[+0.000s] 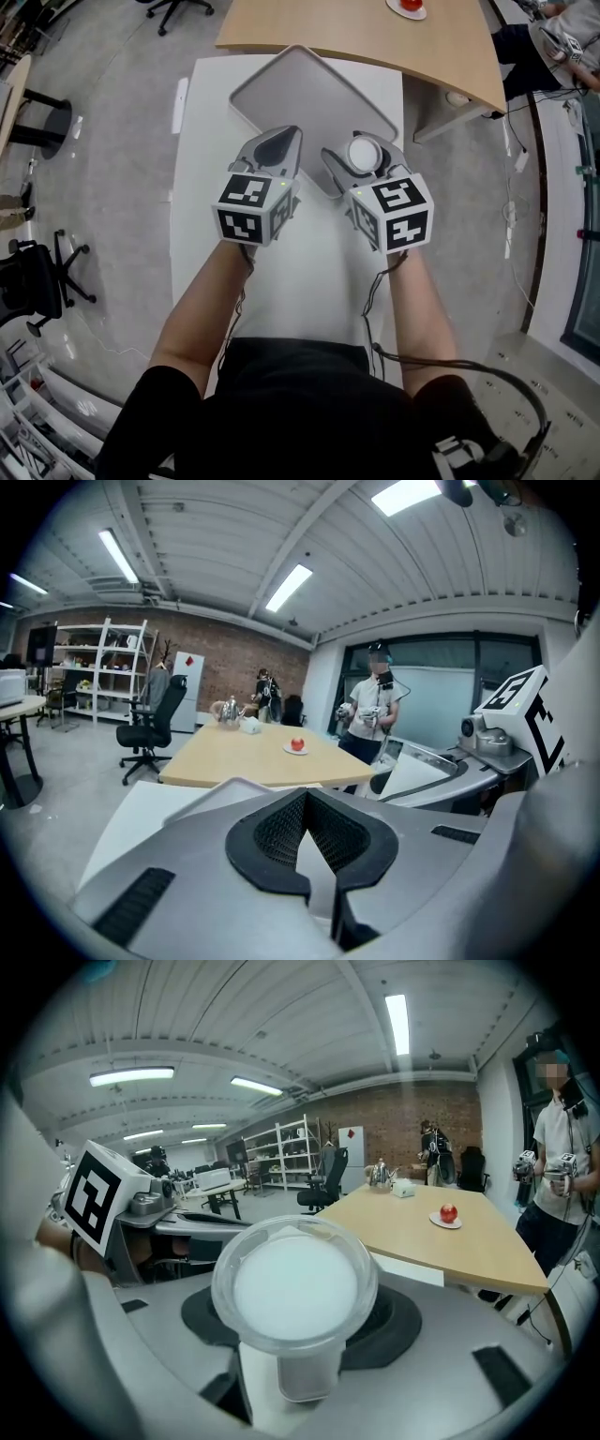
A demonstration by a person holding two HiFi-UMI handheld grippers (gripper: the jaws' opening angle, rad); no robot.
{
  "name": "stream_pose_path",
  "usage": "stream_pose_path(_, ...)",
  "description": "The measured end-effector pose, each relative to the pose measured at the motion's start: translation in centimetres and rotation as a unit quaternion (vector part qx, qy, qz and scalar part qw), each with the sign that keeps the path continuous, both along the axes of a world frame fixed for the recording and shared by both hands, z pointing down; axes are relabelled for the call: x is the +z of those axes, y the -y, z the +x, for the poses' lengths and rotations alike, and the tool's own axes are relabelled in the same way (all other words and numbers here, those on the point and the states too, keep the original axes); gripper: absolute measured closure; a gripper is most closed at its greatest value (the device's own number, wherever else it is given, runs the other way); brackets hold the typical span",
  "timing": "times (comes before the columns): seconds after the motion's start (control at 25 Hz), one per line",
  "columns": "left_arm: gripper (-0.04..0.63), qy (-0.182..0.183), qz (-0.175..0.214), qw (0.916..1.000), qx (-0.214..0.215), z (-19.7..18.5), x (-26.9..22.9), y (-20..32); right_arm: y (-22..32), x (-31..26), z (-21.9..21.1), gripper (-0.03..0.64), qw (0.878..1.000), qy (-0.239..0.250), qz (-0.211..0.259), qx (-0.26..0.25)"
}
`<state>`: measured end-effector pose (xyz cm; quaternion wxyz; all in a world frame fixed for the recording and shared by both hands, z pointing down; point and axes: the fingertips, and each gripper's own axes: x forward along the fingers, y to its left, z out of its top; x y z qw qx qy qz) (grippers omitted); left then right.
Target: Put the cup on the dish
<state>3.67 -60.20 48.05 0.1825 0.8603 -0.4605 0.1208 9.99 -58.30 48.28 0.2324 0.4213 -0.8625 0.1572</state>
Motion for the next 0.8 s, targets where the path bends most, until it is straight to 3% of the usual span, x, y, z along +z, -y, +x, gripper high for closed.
stream_pose_path(0.8, 0.588, 0.019, 0.007, 0.9998, 0.003, -0.3, 8.1, 10.7, 9.5, 8.0, -1.5, 0.365, 0.999, -0.027, -0.01, 0.016)
